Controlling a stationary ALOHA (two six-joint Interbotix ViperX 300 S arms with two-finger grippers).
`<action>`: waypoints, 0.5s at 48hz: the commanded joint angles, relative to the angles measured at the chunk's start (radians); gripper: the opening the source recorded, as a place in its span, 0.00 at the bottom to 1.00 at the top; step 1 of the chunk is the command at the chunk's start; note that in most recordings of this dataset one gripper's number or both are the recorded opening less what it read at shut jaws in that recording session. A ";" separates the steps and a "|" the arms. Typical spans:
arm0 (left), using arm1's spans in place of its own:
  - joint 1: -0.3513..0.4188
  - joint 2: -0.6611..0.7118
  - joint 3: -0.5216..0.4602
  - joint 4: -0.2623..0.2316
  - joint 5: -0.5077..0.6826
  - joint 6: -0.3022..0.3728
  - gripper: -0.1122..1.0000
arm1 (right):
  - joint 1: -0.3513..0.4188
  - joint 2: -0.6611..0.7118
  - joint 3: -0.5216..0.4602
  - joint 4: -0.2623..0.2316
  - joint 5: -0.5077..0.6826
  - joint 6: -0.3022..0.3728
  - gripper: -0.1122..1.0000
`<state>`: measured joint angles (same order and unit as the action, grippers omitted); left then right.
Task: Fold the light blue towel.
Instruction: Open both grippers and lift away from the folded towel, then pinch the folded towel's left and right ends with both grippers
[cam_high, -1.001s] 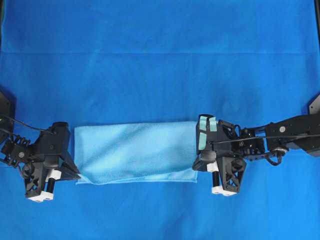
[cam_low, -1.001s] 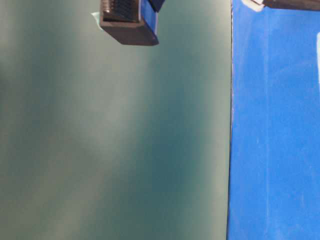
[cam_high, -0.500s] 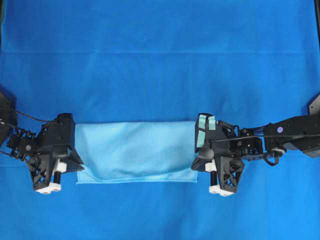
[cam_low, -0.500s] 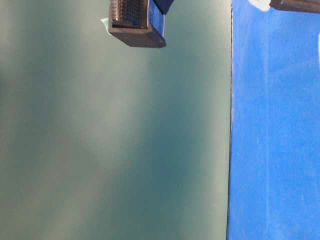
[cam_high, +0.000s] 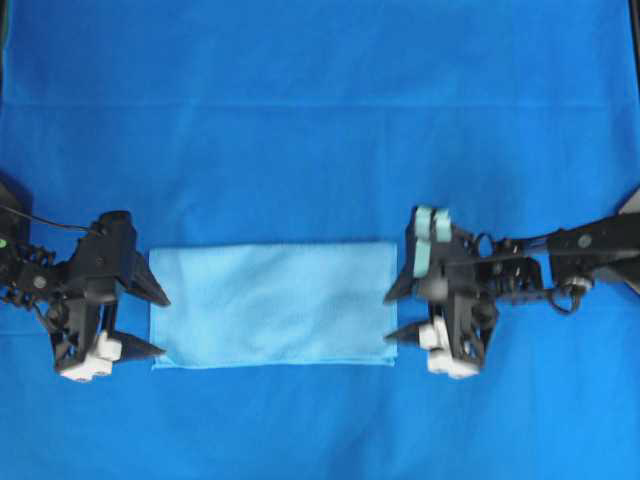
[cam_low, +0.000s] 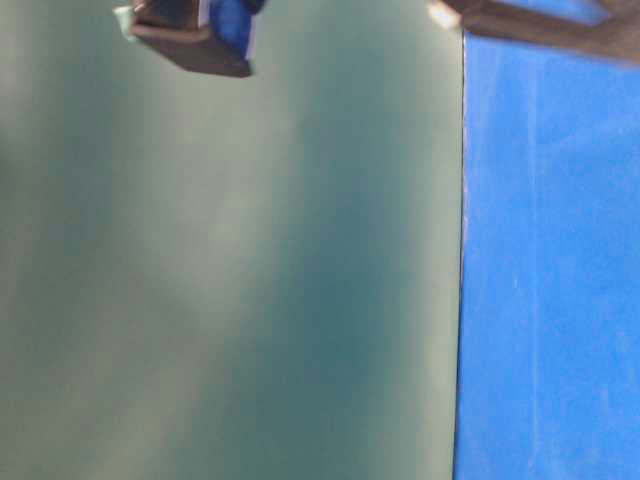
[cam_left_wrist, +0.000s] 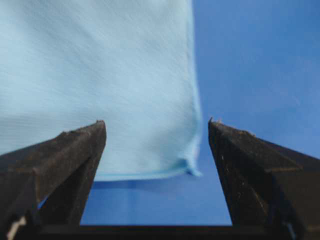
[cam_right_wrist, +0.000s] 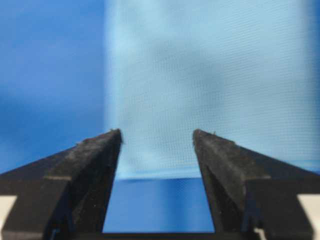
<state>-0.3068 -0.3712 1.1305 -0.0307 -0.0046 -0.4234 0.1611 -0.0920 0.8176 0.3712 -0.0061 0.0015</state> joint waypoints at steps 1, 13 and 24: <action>0.058 -0.044 0.011 0.003 0.009 0.018 0.81 | -0.071 -0.031 0.002 -0.009 -0.003 -0.002 0.66; 0.175 -0.037 0.021 0.003 0.003 0.072 0.81 | -0.167 0.003 0.003 -0.029 0.003 -0.003 0.66; 0.207 0.074 0.026 0.003 -0.044 0.094 0.81 | -0.170 0.112 -0.028 -0.026 0.003 -0.005 0.66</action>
<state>-0.1074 -0.3206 1.1628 -0.0291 -0.0276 -0.3313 -0.0107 0.0031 0.8191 0.3436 0.0015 -0.0015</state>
